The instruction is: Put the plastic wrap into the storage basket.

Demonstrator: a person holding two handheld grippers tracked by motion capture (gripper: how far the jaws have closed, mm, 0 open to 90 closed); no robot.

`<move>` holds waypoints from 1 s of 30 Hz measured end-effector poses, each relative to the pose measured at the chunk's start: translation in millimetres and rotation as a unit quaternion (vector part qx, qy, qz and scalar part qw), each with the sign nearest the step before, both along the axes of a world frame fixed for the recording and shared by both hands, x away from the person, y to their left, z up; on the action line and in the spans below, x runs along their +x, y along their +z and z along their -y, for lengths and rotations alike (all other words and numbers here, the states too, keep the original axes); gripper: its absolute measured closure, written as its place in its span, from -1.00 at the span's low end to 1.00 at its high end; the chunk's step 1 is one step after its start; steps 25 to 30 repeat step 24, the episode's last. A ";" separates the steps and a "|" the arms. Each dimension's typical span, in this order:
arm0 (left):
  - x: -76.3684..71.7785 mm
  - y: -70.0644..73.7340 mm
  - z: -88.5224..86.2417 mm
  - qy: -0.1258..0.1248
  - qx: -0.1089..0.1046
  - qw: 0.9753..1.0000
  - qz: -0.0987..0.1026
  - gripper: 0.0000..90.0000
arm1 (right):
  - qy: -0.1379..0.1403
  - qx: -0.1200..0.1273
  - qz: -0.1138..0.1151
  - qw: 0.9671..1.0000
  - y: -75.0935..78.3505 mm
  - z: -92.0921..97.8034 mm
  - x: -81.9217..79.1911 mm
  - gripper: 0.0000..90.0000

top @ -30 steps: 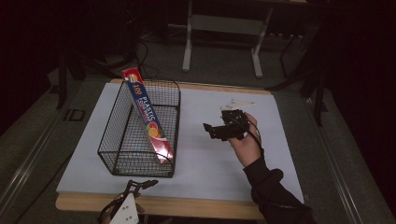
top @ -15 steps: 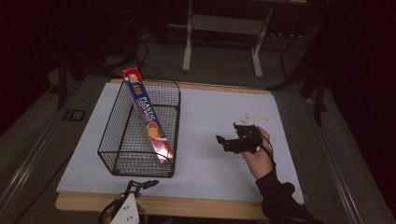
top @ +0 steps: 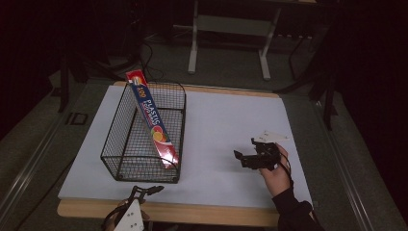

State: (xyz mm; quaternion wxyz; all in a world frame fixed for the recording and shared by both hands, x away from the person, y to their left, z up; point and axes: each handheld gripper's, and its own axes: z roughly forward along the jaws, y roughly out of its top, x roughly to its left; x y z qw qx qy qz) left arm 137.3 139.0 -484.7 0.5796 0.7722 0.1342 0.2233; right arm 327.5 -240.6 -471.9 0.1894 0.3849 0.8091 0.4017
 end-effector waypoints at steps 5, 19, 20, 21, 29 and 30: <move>-0.2 0.1 0.1 -0.001 0.000 1.000 0.001 -1.00 | 0.001 -0.006 0.008 1.000 -2.8 7.9 -6.9 -0.67; -0.3 0.4 -0.1 -0.002 0.000 1.000 0.000 -1.00 | -0.020 -0.027 -0.002 0.999 -19.3 25.1 -14.1 -0.70; -0.3 0.5 -0.2 -0.003 0.000 1.000 0.000 -1.00 | -0.020 -0.028 -0.001 0.999 -20.2 25.1 -14.0 -0.70; -0.3 0.5 -0.3 -0.003 0.001 1.000 0.000 -1.00 | -0.021 -0.030 -0.003 0.999 -21.0 24.5 -14.0 -0.70; -0.1 0.5 -0.3 -0.004 0.000 1.000 -0.001 -1.00 | -0.016 -0.038 0.002 0.999 -22.3 23.1 -14.0 -0.70; -0.1 0.5 -0.3 -0.004 0.000 1.000 -0.001 -1.00 | -0.016 -0.038 0.002 0.999 -22.3 23.1 -14.0 -0.70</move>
